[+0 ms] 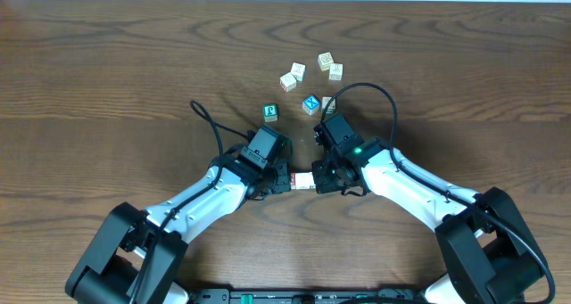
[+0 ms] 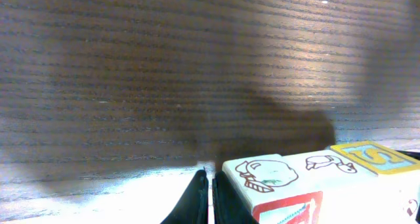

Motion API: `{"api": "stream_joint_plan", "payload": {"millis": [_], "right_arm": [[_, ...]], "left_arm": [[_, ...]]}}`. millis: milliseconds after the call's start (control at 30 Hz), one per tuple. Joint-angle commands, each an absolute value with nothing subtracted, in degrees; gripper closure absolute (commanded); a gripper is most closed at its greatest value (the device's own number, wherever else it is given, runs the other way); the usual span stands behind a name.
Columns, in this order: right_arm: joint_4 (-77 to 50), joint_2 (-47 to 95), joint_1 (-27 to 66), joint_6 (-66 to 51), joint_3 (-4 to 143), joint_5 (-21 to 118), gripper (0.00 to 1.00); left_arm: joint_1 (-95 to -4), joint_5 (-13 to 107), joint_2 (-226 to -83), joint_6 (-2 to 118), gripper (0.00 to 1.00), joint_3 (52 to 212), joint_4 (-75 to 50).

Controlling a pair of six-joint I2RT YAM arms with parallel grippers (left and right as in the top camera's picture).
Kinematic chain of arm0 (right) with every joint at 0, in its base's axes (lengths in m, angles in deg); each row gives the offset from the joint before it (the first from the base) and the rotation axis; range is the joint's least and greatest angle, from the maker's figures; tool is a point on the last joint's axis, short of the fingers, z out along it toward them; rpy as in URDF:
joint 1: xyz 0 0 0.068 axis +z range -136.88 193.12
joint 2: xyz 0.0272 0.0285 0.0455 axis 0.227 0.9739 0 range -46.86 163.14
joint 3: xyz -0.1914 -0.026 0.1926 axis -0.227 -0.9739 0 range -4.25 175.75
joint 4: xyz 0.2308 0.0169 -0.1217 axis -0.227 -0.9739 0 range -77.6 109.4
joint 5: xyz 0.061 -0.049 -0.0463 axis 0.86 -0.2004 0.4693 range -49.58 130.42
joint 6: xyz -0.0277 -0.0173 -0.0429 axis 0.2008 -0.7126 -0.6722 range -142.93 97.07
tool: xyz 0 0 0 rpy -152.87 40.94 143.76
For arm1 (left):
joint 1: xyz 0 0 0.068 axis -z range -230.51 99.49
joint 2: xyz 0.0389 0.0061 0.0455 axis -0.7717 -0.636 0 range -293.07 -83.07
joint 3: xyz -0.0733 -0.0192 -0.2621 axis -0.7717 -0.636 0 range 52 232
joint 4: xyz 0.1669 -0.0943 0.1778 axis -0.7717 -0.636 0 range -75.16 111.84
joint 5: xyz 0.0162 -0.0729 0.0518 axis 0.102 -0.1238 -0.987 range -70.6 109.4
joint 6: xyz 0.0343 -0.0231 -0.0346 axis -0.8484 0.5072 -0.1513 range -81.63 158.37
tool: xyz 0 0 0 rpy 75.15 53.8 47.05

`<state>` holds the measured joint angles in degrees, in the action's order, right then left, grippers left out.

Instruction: Lift 3 blocks

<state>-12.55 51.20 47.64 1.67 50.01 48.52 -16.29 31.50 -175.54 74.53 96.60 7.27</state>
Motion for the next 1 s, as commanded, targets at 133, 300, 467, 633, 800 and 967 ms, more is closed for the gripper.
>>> {"api": "stream_joint_plan", "payload": {"millis": [133,300,467,633,800,967], "right_arm": [[-10.76,49.86,52.45,1.52,50.93,62.95,0.99],[-10.58,49.86,52.45,3.2,51.06,62.92,0.99],[-10.49,49.86,52.54,3.92,51.21,62.84,0.99],[-9.88,49.86,52.54,4.91,51.23,62.73,0.99],[-9.9,49.86,52.54,4.89,51.23,62.75,0.99],[-10.01,49.86,52.54,4.89,51.58,62.77,0.99]], "left_arm": [[-14.15,41.53,-173.44,75.12,0.93,98.53,10.4],[-14.15,41.49,-172.85,75.56,0.93,98.53,10.42],[-14.15,41.49,-172.31,75.56,0.93,98.53,10.42],[-14.15,41.49,-172.31,75.56,0.93,98.53,10.4],[-14.15,41.49,-172.31,75.54,0.93,98.53,10.42],[-14.15,41.53,-172.04,75.63,0.93,98.55,10.42]]}}
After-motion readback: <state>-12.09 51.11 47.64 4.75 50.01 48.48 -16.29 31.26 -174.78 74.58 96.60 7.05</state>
